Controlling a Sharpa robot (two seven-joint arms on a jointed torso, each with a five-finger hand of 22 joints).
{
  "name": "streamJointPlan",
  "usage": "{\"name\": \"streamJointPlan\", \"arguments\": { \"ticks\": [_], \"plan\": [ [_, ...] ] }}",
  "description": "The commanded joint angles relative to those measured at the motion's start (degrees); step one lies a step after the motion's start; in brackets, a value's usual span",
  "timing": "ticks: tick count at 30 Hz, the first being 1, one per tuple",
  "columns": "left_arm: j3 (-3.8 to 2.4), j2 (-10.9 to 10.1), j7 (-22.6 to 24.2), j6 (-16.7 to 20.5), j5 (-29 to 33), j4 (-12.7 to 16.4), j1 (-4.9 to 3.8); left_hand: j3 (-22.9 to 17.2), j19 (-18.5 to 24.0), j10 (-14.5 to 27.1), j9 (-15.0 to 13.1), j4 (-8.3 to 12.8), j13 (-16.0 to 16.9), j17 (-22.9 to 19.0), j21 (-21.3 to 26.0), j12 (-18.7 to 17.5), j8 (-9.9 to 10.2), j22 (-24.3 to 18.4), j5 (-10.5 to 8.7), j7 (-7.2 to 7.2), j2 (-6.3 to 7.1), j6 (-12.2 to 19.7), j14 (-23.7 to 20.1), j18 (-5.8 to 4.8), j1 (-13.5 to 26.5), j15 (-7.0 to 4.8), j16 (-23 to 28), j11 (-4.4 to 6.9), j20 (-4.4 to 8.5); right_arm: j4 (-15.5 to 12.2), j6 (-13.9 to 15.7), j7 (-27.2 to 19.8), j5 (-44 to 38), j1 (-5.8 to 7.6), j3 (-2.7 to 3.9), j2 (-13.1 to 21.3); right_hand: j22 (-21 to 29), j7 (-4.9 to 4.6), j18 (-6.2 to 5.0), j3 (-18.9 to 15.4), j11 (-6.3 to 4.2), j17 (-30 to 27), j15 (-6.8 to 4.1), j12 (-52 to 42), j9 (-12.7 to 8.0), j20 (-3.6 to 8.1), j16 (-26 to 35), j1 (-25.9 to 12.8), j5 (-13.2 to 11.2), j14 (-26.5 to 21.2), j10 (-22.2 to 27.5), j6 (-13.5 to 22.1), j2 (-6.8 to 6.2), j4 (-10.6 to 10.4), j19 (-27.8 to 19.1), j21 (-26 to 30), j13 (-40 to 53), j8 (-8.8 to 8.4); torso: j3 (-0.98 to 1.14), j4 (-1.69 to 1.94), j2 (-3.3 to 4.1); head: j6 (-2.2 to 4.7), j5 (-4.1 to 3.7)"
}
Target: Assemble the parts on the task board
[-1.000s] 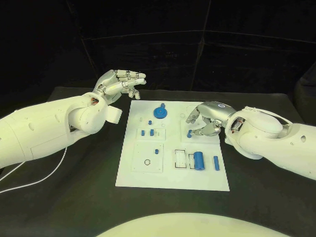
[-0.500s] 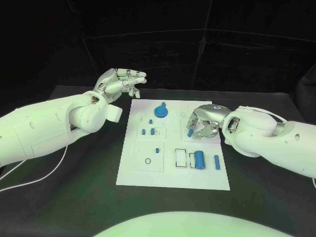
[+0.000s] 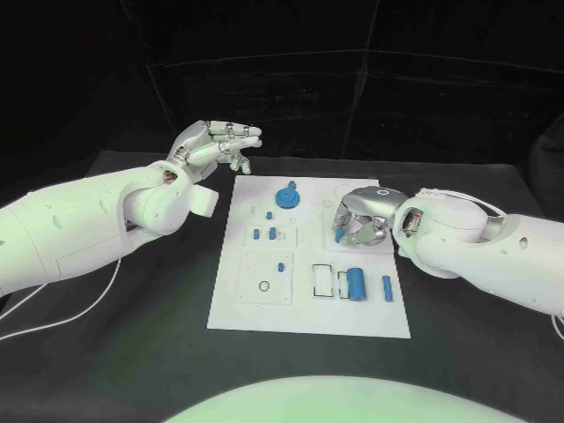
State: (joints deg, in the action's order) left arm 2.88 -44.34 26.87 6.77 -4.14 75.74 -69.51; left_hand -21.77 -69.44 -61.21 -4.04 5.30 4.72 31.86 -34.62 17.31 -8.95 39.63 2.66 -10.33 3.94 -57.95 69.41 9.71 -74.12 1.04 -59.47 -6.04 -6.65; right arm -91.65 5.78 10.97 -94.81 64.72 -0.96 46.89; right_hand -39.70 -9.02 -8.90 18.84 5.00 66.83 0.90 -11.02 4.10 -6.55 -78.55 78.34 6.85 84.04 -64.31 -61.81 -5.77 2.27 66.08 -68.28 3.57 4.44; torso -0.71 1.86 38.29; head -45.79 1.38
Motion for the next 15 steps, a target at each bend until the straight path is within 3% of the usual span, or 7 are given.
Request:
{"name": "streamJointPlan", "arguments": {
  "ticks": [1, 9, 15],
  "plan": [
    [-0.05, 0.0, 0.2, -0.6, 0.2, 0.0, -0.07, 0.3, 0.2, 0.3, 0.1, 0.0, 0.1, -0.1, 0.2, 0.4, -0.3, -0.1, 0.11, 0.0, -0.14, 0.4, -0.4, 0.67, 0.0, 0.1, 0.3, -0.01, -0.05, 0.0, -0.1, -0.5, -0.6, 0.07, 0.03, -0.1, -0.1, 0.05, 0.11, 0.5, 0.12, 0.1, -0.54, 0.3, 0.0, 0.11, -0.3, -0.4, -0.2, 1.9, -0.4, -0.3, 0.27, 0.0, 0.4, -0.3, -0.1, 0.09, -0.05, 0.0, -0.06, -0.04, -0.06],
    [-0.05, -0.1, 0.1, -0.6, 0.2, 0.0, -0.07, 0.4, 0.2, 0.3, 0.0, 0.0, 0.1, -0.1, 0.3, 0.5, -0.3, -0.1, 0.11, 0.01, -0.15, 0.4, -0.4, 0.68, -0.1, 0.11, 0.3, -0.01, -0.06, 0.3, 0.6, -0.1, -0.5, 0.06, 0.02, -0.1, -0.3, 0.02, 0.16, 0.9, 0.12, 0.2, -0.56, 0.7, -0.1, 0.16, -0.4, -0.8, -0.4, 1.9, -0.5, -0.4, 0.08, -0.3, 0.5, -0.4, -0.1, -0.15, -0.02, 0.03, -0.03, -0.1, -0.1],
    [-0.05, -0.1, 0.0, -0.6, 0.2, 0.0, -0.07, 0.4, 0.2, 0.3, 0.0, 0.0, 0.1, -0.1, 0.3, 0.5, -0.3, -0.1, 0.11, 0.01, -0.15, 0.4, -0.4, 0.68, -0.1, 0.11, 0.3, -0.01, -0.06, 0.2, 2.0, -0.3, -0.1, 0.05, 0.02, 0.0, -1.7, 0.77, 0.34, 3.8, -0.67, 0.3, -1.21, 0.3, 0.3, 0.6, -0.6, 0.6, -2.1, 2.0, -3.4, -2.6, 1.27, 0.3, 1.1, -1.2, 0.2, 0.44, -0.02, 0.0, -0.04, -0.11, -0.09]
  ]
}}
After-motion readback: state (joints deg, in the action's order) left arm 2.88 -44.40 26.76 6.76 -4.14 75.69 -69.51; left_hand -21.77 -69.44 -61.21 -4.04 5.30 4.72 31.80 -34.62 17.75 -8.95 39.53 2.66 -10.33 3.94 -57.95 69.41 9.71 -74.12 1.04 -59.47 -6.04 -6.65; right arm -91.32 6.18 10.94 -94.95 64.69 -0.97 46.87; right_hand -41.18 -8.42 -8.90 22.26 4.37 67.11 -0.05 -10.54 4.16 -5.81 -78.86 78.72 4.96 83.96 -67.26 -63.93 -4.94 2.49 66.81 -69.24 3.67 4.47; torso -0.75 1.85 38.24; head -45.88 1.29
